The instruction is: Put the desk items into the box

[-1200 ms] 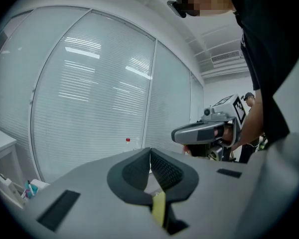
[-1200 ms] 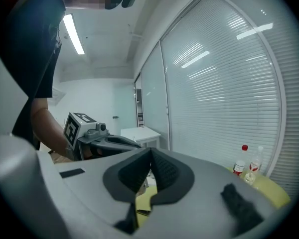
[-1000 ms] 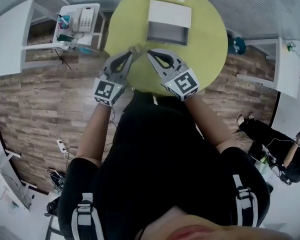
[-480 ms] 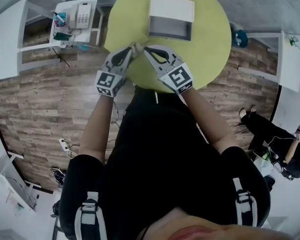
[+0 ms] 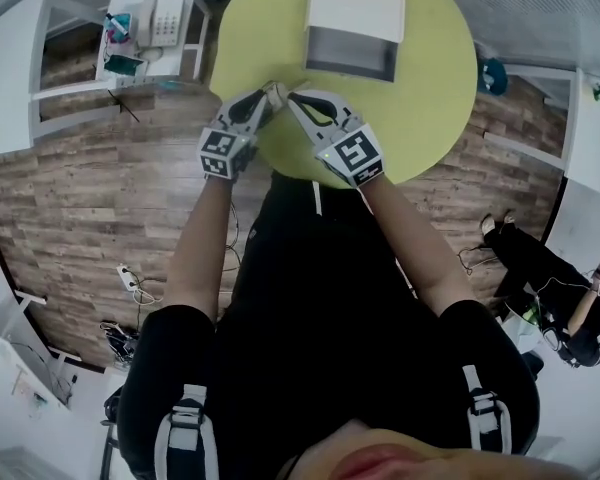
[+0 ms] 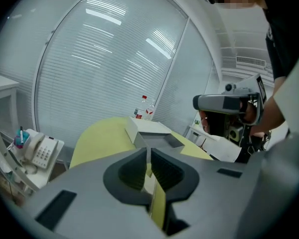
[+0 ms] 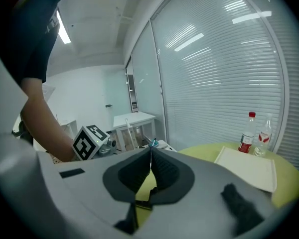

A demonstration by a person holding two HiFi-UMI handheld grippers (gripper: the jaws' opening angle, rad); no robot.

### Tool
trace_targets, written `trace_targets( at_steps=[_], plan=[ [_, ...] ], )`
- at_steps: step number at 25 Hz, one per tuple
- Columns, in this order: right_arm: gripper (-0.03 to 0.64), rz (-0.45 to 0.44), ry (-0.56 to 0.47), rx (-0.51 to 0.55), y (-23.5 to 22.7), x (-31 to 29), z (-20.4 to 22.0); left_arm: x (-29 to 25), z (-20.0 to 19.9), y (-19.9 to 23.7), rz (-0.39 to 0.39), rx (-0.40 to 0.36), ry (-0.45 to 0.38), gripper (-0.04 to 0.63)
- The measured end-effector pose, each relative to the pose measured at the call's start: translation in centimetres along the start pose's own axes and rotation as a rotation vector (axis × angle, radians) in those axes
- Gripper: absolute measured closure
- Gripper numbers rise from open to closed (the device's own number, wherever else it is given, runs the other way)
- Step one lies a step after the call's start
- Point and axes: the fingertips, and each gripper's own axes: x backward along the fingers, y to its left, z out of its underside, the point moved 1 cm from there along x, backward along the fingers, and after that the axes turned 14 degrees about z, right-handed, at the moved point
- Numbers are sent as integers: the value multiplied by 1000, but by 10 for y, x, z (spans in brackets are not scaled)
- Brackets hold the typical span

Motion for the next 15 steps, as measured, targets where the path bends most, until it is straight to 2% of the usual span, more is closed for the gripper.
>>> trace_targets(
  at_steps=[3,11,15],
  plan=[
    [598,-5,12,-13,-2,-8,9,-4,12,16,-22,26,19,577],
    [598,4,40,-48,-11,-16,31,-21,43,40,-24,146,71,460],
    [598,11,49,-62,-15,-18,37,-31,60,45,-9,189,112,429]
  ],
)
